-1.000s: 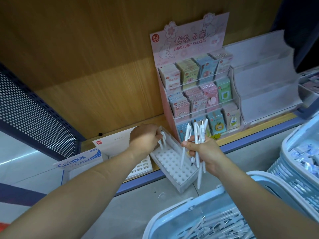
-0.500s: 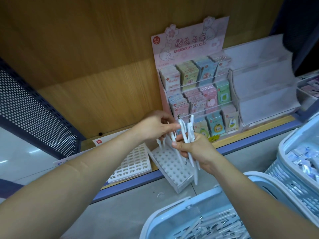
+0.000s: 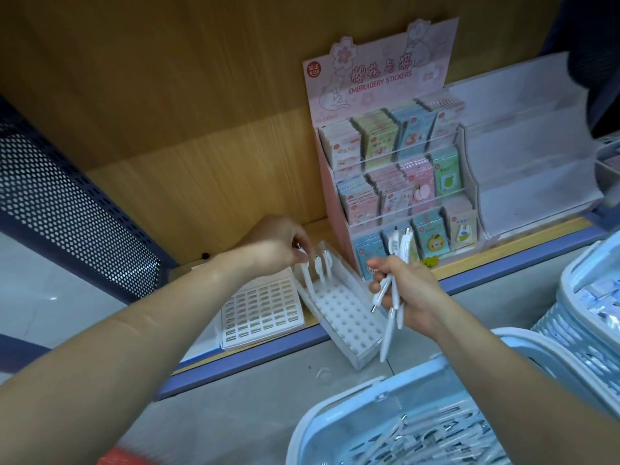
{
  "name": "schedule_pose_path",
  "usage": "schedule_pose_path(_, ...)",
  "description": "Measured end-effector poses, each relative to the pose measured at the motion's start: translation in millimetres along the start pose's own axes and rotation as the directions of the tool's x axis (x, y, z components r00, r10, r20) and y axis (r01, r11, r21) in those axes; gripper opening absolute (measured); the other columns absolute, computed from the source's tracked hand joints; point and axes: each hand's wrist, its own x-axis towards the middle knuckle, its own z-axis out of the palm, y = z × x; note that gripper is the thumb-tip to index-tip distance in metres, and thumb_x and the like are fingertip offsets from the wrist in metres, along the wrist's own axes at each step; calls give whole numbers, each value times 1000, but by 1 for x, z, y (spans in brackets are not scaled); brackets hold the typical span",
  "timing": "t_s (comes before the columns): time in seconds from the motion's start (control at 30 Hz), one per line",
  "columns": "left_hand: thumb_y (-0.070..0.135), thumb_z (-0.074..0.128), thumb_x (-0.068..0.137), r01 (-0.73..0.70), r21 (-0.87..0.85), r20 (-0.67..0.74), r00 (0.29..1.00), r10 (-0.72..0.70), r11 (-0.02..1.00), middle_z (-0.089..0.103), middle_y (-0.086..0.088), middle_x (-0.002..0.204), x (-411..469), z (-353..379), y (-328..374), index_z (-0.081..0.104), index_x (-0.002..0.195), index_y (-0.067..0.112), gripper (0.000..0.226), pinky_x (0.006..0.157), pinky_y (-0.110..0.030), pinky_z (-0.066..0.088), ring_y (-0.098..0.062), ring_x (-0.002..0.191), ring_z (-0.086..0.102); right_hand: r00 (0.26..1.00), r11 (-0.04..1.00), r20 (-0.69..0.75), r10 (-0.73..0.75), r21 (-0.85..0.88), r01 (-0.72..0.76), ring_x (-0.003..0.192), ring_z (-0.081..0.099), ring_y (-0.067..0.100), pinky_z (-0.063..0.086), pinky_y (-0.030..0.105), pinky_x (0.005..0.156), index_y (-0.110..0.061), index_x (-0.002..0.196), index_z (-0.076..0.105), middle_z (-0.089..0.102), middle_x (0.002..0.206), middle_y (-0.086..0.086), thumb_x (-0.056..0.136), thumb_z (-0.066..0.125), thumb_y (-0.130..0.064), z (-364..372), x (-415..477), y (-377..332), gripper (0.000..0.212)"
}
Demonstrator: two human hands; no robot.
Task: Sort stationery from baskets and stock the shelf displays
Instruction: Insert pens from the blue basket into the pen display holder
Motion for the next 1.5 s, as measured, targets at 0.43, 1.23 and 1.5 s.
schedule_pose_path(0.43,16,66,92,-53,-24,-11,999,53,998,70,2,105,7,32,-23,75,100,18,12,82,-26,51,-10,90,63,999,984,-38,-8,-178,1,77,48,23,44,35,63,-17,70,76,45,86,8,87,63,-18,-3,8,8,21)
schedule_pose_path(1.23,14,57,91,-284,215,-91,947,309,934,67,-2,114,12,56,-25,68,115,15,26,95,-24,37,-22,112,52,995,955,-40,-88,-289,73,62,47,17,40,31,57,4,114,62,51,71,7,82,76,-11,-8,18,16,38)
schedule_pose_path(1.5,15,51,97,-178,232,-40,980,193,956,65,-4,102,25,56,-19,69,102,15,19,74,-27,49,-19,90,58,994,931,18,-109,-348,109,81,57,25,46,38,73,-15,73,76,68,101,28,82,77,-14,-10,25,22,9)
